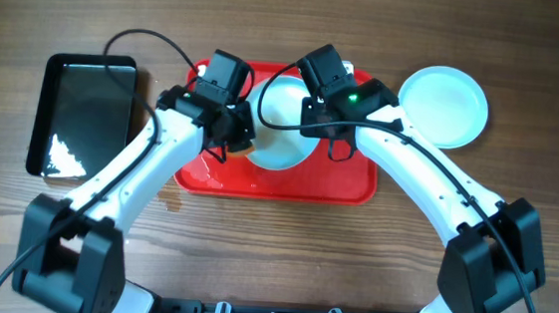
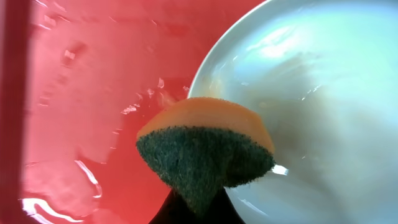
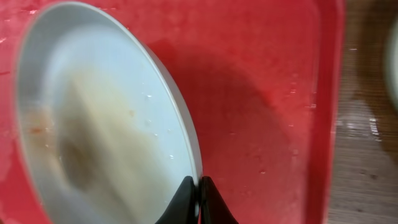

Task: Clean dirty plates on tray and stack at the side
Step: 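Scrub the plate with the sponge while the right gripper holds the rim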

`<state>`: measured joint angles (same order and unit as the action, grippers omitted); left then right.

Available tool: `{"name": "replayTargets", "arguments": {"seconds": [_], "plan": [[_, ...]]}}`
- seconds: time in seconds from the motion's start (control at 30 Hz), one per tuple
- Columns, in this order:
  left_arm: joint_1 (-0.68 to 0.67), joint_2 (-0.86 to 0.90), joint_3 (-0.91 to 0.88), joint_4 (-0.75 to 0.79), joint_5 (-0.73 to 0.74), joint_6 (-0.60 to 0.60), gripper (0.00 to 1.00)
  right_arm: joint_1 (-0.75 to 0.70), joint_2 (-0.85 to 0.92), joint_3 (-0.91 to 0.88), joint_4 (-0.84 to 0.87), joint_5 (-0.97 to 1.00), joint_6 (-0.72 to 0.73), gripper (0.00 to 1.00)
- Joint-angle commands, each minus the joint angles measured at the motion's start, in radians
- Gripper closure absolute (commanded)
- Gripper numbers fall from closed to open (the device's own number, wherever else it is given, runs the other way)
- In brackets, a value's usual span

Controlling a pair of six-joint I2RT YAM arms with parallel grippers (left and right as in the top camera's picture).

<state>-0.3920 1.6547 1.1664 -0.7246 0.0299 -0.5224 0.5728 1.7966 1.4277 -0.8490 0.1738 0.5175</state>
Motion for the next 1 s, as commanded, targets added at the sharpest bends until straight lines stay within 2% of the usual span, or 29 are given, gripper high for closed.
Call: {"name": "replayTargets", "arguments": {"seconds": [0.0,0.23,0.43,0.6,0.97], "plan": [[-0.006,0.049,-0.004,0.02,0.067,-0.01,0.96,0.0,-0.004,-0.002,0.003,0.068,-0.015,0.96],[-0.019,0.074,-0.004,0.063,0.069,-0.01,0.96,0.004,0.007,-0.071,0.027,-0.013,-0.02,0.96],[-0.019,0.093,-0.004,0.071,0.066,-0.01,0.96,0.004,0.063,-0.181,0.178,-0.186,-0.005,0.96],[-0.019,0.128,-0.004,0.093,0.067,-0.01,0.96,0.004,0.098,-0.187,0.213,-0.225,0.062,0.96],[-0.019,0.286,-0.004,0.108,0.058,-0.002,0.96,0.004,0.099,-0.191,0.227,-0.241,0.062,0.95]]}}
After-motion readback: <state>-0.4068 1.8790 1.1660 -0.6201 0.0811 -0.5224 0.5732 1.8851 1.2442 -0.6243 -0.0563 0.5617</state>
